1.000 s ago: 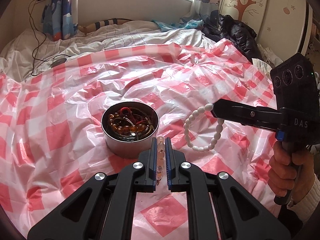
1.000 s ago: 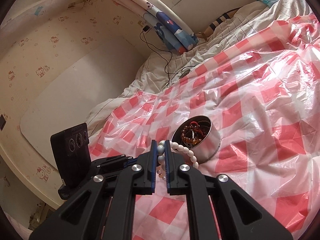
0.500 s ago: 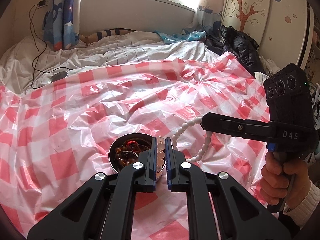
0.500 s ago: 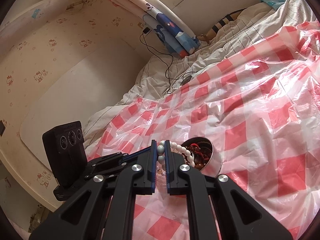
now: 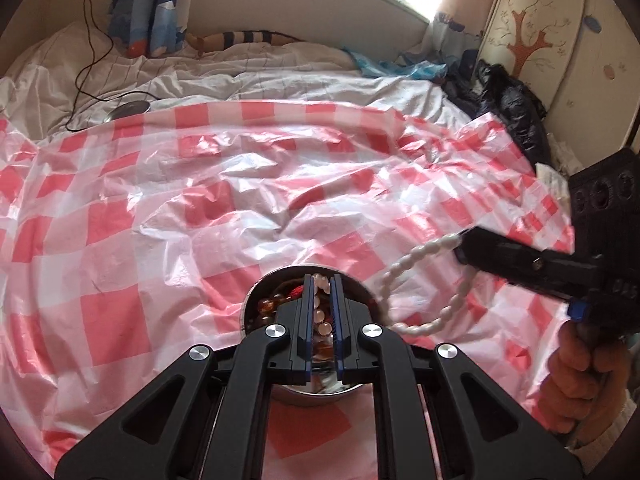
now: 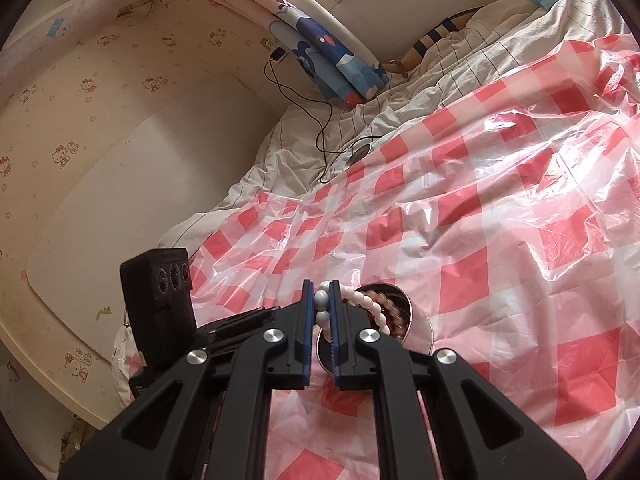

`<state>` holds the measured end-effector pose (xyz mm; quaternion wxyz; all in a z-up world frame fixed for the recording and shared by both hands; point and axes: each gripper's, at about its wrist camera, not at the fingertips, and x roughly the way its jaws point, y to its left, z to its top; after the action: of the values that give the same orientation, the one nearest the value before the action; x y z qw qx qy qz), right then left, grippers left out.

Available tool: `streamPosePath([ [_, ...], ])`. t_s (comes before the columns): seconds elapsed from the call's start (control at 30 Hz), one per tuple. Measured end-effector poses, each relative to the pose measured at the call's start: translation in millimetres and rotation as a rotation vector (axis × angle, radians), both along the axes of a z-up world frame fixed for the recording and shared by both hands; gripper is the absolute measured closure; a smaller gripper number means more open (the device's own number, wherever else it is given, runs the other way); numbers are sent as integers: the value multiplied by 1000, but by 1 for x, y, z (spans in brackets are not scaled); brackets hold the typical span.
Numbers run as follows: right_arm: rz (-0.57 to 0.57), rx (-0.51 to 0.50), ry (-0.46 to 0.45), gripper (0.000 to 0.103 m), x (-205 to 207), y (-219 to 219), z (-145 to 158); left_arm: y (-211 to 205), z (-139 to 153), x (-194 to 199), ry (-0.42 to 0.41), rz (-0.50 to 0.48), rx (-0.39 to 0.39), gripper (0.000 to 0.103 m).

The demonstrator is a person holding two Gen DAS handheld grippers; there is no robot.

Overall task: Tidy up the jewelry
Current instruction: 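Lower both bracelets into the tin and open both grippers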

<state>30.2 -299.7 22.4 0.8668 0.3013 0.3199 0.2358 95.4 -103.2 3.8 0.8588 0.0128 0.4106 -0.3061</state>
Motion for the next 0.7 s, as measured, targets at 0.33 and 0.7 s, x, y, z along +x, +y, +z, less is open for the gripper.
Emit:
streamPosePath([
  [0.33,57,-183,30,95,35,50,-19,48,19,-8,-33,115,-68,71],
  [0.7,64,-380,9,57,13,74,-13,61,27,-43,-105,149,27,53],
])
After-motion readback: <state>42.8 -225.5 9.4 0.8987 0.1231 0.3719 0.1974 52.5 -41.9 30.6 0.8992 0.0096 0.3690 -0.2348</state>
